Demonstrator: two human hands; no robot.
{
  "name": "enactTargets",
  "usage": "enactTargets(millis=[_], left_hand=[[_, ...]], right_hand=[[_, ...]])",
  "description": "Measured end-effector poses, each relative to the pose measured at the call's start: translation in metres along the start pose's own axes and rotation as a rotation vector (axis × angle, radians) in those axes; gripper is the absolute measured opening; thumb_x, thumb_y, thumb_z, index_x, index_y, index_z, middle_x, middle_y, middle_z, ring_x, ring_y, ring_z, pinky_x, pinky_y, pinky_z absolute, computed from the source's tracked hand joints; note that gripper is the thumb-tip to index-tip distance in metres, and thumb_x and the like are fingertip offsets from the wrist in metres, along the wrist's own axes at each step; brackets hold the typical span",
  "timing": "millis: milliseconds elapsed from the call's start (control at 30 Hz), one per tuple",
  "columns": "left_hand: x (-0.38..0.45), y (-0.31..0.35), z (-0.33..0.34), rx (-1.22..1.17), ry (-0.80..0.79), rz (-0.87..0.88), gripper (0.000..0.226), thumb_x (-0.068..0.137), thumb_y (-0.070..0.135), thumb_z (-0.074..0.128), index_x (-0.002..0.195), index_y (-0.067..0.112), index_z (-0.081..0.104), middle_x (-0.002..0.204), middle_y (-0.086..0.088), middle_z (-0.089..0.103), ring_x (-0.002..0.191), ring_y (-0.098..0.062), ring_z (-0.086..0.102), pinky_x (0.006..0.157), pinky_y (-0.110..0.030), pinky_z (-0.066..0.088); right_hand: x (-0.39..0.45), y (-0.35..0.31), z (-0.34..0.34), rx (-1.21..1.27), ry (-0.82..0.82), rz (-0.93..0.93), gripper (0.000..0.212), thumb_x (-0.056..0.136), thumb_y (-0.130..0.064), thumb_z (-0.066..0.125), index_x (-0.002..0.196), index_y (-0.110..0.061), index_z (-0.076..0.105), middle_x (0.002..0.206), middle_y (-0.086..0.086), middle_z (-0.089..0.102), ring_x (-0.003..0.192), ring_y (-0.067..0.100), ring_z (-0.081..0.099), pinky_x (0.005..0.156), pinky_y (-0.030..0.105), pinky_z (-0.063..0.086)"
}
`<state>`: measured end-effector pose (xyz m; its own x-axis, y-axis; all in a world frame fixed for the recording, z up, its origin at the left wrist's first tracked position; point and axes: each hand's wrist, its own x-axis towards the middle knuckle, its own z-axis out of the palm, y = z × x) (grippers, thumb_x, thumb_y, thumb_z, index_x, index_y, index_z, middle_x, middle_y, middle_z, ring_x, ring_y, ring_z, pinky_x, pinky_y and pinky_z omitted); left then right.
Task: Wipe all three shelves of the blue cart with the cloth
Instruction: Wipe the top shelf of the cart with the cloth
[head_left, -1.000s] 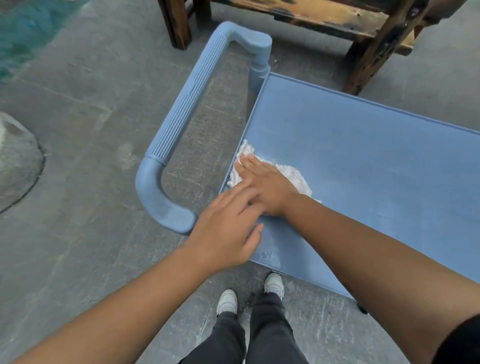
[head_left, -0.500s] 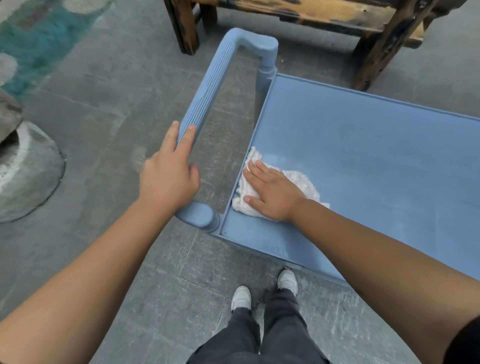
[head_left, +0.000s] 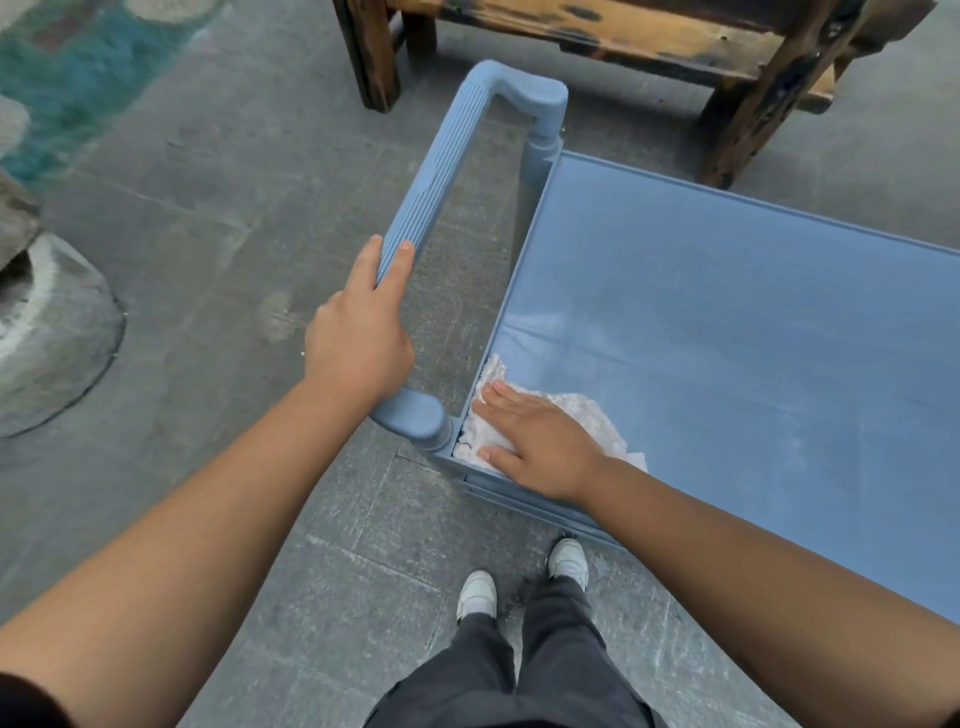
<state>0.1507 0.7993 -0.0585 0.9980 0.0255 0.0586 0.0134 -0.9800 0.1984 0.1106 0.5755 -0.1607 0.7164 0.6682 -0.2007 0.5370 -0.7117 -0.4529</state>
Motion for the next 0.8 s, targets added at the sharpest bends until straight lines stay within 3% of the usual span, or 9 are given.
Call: enactTargets(millis=[100, 267, 433, 667, 800], left_hand=[[0.001, -0.004, -0.001, -0.040, -0.007, 0.003, 0.080, 0.077, 0.002, 0.055, 0.150, 0.024, 0.030, 0.160, -0.007, 0.022, 0.104, -0.045, 0.058, 0.075, -0.048, 0.046], [0.001, -0.008, 0.002, -0.073, 0.005, 0.027, 0.084, 0.076, 0.000, 0.058, 0.151, 0.025, 0.029, 0.161, -0.005, 0.020, 0.111, -0.041, 0.056, 0.074, -0.045, 0.045], [0.000, -0.009, 0.005, -0.112, 0.033, 0.048, 0.087, 0.070, -0.004, 0.060, 0.150, 0.022, 0.034, 0.159, -0.007, 0.025, 0.107, -0.042, 0.059, 0.068, -0.043, 0.047], [0.001, -0.011, 0.005, -0.152, 0.073, 0.049, 0.089, 0.066, -0.008, 0.060, 0.147, 0.021, 0.039, 0.156, -0.008, 0.032, 0.108, -0.040, 0.061, 0.066, -0.041, 0.049], [-0.001, -0.009, 0.005, -0.170, 0.074, 0.033, 0.091, 0.063, -0.010, 0.060, 0.147, 0.021, 0.041, 0.156, -0.007, 0.033, 0.107, -0.039, 0.062, 0.065, -0.040, 0.048]], right_hand=[[0.005, 0.007, -0.003, -0.041, 0.023, -0.022, 0.060, 0.100, -0.047, 0.042, 0.150, -0.017, 0.033, 0.159, 0.004, 0.025, 0.149, 0.015, 0.015, 0.117, 0.029, 0.011], [0.015, 0.018, -0.002, -0.031, 0.101, 0.007, 0.050, 0.102, -0.037, 0.043, 0.146, -0.013, 0.042, 0.156, 0.005, 0.033, 0.146, 0.017, 0.024, 0.116, 0.030, 0.018], [0.058, 0.064, -0.047, 0.013, 0.236, 0.184, 0.043, 0.101, -0.023, 0.048, 0.141, -0.007, 0.046, 0.153, 0.012, 0.038, 0.144, 0.024, 0.030, 0.111, 0.033, 0.027], [0.125, 0.129, -0.100, -0.027, 0.259, 0.256, 0.045, 0.104, -0.023, 0.041, 0.146, -0.009, 0.040, 0.156, 0.009, 0.032, 0.146, 0.021, 0.025, 0.111, 0.028, 0.021], [0.154, 0.162, -0.124, -0.041, 0.304, 0.321, 0.041, 0.104, -0.025, 0.038, 0.141, -0.009, 0.044, 0.153, 0.011, 0.039, 0.143, 0.025, 0.030, 0.106, 0.034, 0.028]])
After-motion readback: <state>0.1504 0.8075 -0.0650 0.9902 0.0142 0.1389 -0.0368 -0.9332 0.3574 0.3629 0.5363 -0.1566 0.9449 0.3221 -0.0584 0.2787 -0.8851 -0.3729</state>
